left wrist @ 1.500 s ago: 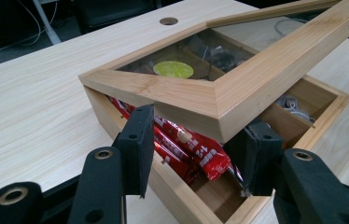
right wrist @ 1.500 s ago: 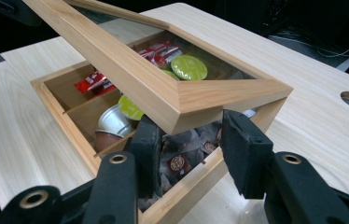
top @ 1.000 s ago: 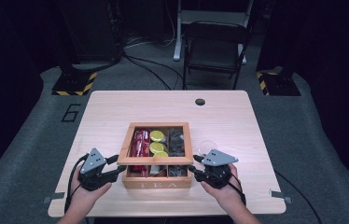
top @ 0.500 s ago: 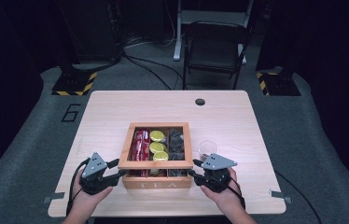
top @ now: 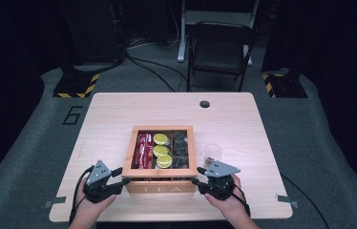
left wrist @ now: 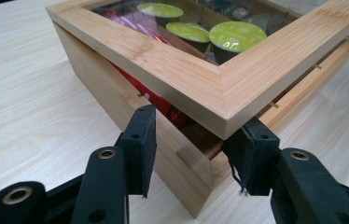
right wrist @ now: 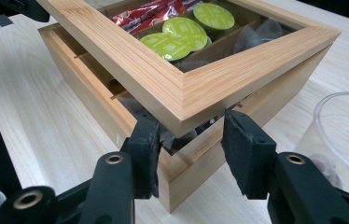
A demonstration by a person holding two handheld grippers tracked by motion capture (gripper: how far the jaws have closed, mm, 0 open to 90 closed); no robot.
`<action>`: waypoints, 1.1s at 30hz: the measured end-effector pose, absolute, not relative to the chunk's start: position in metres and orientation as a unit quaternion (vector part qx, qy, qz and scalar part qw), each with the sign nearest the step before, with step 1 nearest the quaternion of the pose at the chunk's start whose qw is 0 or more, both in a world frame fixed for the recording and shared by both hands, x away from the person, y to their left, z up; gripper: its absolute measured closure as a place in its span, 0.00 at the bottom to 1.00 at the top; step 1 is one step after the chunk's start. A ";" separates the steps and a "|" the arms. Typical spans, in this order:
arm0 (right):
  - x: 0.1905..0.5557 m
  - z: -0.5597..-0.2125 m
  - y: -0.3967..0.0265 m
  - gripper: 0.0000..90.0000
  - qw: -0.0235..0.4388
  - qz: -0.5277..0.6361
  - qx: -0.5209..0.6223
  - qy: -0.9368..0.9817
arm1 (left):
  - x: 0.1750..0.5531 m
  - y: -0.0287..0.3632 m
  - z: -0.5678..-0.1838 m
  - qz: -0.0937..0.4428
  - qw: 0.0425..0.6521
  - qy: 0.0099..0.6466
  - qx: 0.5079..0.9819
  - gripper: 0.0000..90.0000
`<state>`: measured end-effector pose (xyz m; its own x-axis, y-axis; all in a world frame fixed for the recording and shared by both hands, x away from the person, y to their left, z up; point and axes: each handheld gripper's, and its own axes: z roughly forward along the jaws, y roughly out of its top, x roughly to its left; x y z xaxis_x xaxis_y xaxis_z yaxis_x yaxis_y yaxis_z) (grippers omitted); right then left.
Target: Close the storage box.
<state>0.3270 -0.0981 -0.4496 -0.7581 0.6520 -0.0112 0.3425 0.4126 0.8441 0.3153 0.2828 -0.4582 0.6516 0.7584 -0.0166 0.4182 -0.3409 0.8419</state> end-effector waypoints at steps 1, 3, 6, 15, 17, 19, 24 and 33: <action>0.327 -0.450 -0.098 0.63 0.171 0.449 0.302 0.823 | 0.315 0.282 -0.459 0.189 0.439 0.373 0.795 0.60; 0.327 -0.452 -0.098 0.62 0.168 0.449 0.303 0.824 | 0.315 0.283 -0.461 0.190 0.436 0.373 0.797 0.60; 0.327 -0.454 -0.097 0.62 0.163 0.445 0.302 0.827 | 0.315 0.282 -0.463 0.179 0.433 0.378 0.798 0.59; 0.329 -0.458 -0.096 0.60 0.153 0.440 0.305 0.831 | 0.318 0.285 -0.466 0.151 0.434 0.385 0.801 0.50; 0.329 -0.458 -0.095 0.59 0.147 0.438 0.307 0.832 | 0.317 0.284 -0.466 0.149 0.434 0.382 0.802 0.50; 0.330 -0.459 -0.095 0.59 0.145 0.434 0.307 0.835 | 0.317 0.283 -0.466 0.148 0.431 0.380 0.805 0.50; 0.329 -0.461 -0.095 0.53 0.140 0.423 0.307 0.841 | 0.315 0.280 -0.467 0.144 0.421 0.374 0.813 0.47; 0.329 -0.456 -0.099 0.41 0.151 0.429 0.313 0.833 | 0.317 0.280 -0.469 0.130 0.427 0.383 0.809 0.37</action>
<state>0.3293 -0.0991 -0.4560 -0.7580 0.6521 0.0167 0.3921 0.4350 0.8106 0.3168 0.2805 -0.4688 0.6726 0.7306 -0.1179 0.5091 -0.3411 0.7903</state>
